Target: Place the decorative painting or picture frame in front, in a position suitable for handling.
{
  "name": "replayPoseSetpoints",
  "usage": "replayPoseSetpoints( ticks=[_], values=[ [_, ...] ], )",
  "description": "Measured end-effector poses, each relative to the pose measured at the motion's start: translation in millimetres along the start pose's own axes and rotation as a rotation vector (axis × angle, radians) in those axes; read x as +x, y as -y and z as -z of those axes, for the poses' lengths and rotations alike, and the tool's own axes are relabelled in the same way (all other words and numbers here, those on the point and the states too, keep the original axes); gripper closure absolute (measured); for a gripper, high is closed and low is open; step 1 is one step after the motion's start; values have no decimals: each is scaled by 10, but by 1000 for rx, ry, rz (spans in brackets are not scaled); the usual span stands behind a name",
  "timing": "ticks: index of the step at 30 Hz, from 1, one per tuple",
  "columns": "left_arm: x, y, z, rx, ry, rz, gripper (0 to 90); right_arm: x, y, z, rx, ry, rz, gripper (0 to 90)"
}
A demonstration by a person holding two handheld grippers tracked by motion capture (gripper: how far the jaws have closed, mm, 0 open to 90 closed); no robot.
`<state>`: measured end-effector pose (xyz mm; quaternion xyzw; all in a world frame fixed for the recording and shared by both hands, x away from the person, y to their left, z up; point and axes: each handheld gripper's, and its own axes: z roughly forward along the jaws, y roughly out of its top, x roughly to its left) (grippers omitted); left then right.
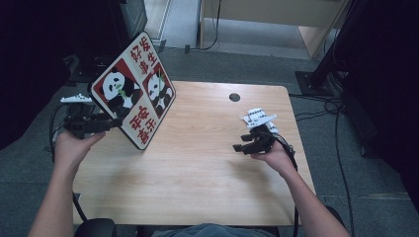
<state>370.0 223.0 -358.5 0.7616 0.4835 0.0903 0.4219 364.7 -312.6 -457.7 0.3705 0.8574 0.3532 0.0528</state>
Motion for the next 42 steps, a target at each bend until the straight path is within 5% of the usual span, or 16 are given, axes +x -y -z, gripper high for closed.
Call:
replayPoseSetpoints(
  ticks=[22, 34, 42],
  values=[
    [-15, -921, 187, 13, -7, -21, 319, -18, 38, -9, 18, 12, -2, 406],
    [178, -1404, 70, 53, -6, 23, 335, -37, 40, 0, 24, 11, -4, 405],
    [203, -1667, -36, 92, -9, 7, 354, -45, 58, 25, 20, 26, -9, 405]
  ],
)
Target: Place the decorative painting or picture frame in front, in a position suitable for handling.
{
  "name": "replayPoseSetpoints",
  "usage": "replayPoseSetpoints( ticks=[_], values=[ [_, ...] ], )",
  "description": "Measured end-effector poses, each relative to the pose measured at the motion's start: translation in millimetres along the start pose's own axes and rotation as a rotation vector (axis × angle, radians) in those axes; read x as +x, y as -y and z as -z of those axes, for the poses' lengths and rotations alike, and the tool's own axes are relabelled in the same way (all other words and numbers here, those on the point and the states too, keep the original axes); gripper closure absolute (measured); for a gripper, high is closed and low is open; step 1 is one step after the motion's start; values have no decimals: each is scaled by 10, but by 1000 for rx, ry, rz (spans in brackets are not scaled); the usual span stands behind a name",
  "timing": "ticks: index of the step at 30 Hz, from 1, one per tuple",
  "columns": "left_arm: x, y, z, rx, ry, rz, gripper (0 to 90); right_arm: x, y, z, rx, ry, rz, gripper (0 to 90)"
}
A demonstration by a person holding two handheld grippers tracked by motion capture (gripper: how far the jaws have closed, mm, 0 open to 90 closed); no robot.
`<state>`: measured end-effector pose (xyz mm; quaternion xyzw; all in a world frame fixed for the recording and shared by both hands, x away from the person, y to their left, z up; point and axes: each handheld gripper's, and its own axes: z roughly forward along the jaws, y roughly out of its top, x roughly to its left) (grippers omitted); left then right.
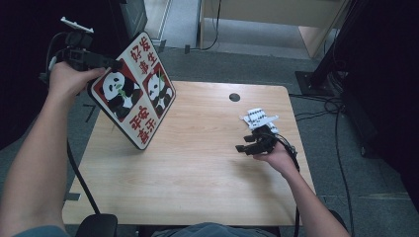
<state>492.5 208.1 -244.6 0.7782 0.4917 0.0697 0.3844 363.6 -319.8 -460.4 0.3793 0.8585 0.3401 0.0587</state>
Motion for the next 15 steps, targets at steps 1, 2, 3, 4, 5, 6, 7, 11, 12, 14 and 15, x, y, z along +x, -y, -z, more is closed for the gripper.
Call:
replayPoseSetpoints(
  ticks=[1, 2, 3, 4, 5, 6, 7, 11, 12, 14, 15],
  values=[
    [18, -58, -40, 8, -1, 1, 360, 14, 2, 20, -17, 2, -2, 405],
    [18, -58, -40, 8, -1, 1, 375, 14, 2, 20, -17, 2, -2, 405],
    [31, -81, -63, 17, -4, -4, 400, 27, 18, 31, -22, 7, 0, 405],
    [43, -97, -90, 27, -9, -7, 400, 27, 18, 31, -22, 7, 0, 405],
    [55, -111, -117, 36, -4, -9, 420, 30, 31, 33, -20, 11, 3, 405],
    [67, -125, -141, 47, 1, -11, 438, 30, 46, 29, -22, 11, 3, 405],
    [74, -139, -166, 56, 10, -5, 468, 32, 61, 33, -14, 16, -2, 405],
    [73, -208, -245, 108, 16, -6, 616, 34, 130, 52, -5, 30, -10, 405],
    [73, -223, -260, 124, 22, -5, 616, 29, 145, 61, -5, 31, -13, 405],
    [74, -246, -300, 154, 20, 2, 669, 18, 170, 76, -4, 40, -19, 407],
    [78, -259, -318, 181, 20, 14, 705, 9, 181, 82, -2, 43, -19, 408]
  ],
)
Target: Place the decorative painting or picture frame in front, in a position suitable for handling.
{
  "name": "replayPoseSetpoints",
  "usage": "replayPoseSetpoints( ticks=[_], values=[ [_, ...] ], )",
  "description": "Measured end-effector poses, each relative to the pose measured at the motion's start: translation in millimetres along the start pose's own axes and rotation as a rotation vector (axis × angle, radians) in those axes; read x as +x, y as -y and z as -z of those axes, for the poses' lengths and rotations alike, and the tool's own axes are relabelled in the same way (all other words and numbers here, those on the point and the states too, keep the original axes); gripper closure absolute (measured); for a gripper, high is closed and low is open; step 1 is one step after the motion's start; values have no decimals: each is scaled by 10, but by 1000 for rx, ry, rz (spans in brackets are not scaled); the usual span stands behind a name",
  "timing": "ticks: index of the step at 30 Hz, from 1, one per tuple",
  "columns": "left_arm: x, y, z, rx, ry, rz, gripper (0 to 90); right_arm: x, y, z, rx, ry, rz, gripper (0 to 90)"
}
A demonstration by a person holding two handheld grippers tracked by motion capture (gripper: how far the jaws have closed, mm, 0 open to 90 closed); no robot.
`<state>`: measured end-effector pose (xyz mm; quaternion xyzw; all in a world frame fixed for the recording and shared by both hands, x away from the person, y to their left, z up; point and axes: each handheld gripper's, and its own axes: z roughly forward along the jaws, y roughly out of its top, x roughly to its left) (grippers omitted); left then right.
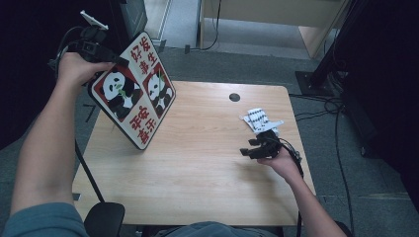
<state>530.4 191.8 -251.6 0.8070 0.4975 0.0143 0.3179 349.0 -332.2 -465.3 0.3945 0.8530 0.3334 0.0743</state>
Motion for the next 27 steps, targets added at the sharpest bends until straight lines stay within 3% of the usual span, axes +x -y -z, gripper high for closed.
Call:
replayPoseSetpoints(
  ticks=[4, 10, 13, 19, 27],
  values=[
    [-58, -62, -7, 50, -55, -3, 780, -41, 32, 23, 2, 18, -13, 409],
    [-197, -52, 13, 38, -74, 6, 789, -58, 42, 20, 8, 25, -21, 409],
    [-271, -52, 48, 50, -60, 17, 803, -62, 42, 21, 8, 24, -18, 409],
    [-621, -64, 137, 75, -96, -39, 799, -83, 22, 12, -2, 18, -14, 409],
    [-1119, 32, 233, 63, -19, -78, 796, -102, 0, 19, -12, 22, -21, 407]
  ],
)
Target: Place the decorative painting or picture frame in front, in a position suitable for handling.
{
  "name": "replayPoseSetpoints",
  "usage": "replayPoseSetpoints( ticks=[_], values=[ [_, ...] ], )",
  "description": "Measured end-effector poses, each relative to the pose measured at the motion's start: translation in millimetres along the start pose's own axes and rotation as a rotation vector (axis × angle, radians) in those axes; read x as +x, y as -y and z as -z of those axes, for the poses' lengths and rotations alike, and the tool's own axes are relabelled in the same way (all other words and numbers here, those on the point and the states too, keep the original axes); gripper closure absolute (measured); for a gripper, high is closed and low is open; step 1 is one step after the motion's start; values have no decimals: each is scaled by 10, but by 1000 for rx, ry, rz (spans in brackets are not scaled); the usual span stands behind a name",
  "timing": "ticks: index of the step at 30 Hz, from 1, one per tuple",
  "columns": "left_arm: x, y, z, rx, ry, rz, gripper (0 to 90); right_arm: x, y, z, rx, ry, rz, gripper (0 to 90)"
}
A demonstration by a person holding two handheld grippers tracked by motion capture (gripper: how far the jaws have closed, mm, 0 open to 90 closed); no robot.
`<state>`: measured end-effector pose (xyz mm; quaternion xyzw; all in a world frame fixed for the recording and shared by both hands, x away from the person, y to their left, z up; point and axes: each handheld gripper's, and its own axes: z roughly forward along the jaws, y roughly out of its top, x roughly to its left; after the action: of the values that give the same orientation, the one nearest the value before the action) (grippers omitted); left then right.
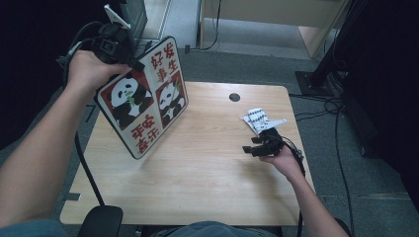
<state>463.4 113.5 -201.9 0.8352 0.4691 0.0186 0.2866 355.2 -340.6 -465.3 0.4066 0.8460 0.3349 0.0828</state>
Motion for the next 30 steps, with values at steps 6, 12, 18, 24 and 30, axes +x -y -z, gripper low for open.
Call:
replayPoseSetpoints(
  ticks=[6, 12, 18, 24, 30],
  values=[
    [-461, 52, -83, 12, 72, -94, 795, -58, -32, 4, -4, 23, -10, 429],
    [-853, 119, -241, 32, 118, -137, 796, -69, -113, -45, -12, 36, -5, 428],
    [-972, 179, -360, 38, 118, -101, 795, -61, -153, -87, -15, 31, 1, 422],
    [-1052, 240, -473, 37, 142, -120, 794, -61, -196, -125, -17, 27, 1, 440],
    [-1059, 287, -538, 39, 153, -113, 794, -47, -206, -164, 2, 27, 5, 437]
  ],
)
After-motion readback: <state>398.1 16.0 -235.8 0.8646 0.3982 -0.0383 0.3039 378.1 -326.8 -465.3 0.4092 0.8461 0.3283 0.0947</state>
